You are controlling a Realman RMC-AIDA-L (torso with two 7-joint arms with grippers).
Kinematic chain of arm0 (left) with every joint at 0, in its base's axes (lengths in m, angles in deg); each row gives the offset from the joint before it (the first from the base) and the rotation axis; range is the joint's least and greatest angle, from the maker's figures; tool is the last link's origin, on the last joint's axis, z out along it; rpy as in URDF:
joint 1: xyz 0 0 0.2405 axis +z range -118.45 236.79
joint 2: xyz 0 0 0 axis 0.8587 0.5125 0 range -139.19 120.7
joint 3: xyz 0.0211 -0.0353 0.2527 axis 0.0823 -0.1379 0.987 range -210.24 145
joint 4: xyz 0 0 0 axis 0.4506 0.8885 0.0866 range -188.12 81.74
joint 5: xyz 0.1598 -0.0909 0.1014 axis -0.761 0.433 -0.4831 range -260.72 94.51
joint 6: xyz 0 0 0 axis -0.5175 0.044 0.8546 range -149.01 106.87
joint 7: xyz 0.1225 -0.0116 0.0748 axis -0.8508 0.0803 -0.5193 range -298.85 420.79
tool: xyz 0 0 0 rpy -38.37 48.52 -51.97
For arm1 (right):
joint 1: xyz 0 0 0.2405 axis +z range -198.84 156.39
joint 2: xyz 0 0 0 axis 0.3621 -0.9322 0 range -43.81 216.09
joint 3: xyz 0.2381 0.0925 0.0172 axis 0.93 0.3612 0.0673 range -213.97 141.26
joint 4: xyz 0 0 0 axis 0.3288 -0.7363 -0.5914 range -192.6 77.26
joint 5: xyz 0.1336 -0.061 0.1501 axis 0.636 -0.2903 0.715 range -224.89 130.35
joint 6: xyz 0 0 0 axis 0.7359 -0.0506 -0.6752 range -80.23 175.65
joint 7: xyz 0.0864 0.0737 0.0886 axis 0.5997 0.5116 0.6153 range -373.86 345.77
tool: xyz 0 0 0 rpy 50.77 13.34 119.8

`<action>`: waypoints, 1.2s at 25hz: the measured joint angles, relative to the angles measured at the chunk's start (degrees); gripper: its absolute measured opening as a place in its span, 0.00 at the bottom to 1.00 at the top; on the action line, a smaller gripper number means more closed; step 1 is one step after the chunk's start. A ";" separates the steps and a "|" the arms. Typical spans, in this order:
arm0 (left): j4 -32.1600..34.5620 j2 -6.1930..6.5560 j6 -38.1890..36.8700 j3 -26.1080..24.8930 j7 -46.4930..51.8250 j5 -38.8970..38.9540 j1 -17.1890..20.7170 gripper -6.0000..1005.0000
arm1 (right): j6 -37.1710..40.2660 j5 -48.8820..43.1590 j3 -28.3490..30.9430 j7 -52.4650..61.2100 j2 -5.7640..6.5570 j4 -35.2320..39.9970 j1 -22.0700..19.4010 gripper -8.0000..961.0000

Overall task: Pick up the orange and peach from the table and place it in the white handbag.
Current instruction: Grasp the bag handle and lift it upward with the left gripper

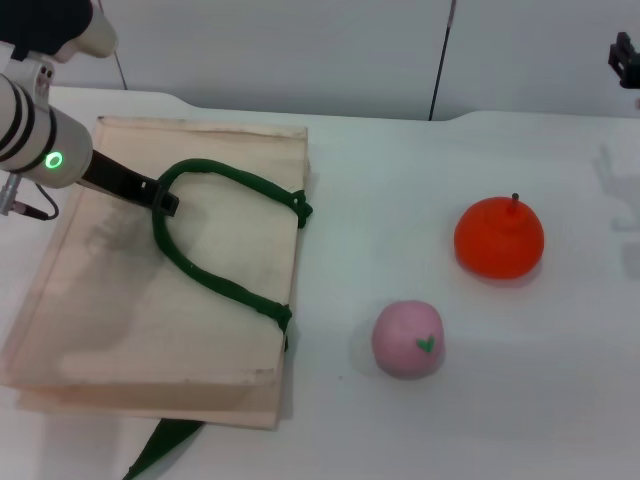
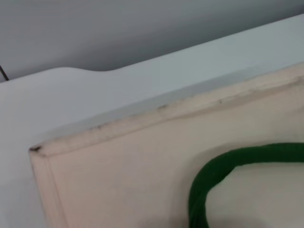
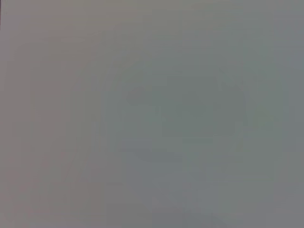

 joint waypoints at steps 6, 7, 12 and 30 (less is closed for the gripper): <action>-2.37 -0.03 -1.72 0.01 0.24 -1.21 -0.79 0.42 | 0.00 -0.06 -0.12 0.00 -0.06 0.83 -0.35 0.70; -2.84 -0.03 -2.02 -0.01 0.31 -1.67 -0.99 0.42 | 0.00 -0.06 -0.13 0.00 -0.06 0.86 -0.35 0.70; -5.55 -0.04 -3.53 0.00 0.37 -2.35 -2.06 0.42 | 0.01 -0.01 -0.16 0.00 -0.09 1.00 -0.38 0.70; -10.81 -0.22 -10.65 0.00 0.43 -1.84 -4.06 0.32 | 0.01 -0.11 -0.29 0.00 -0.09 1.23 -0.43 0.70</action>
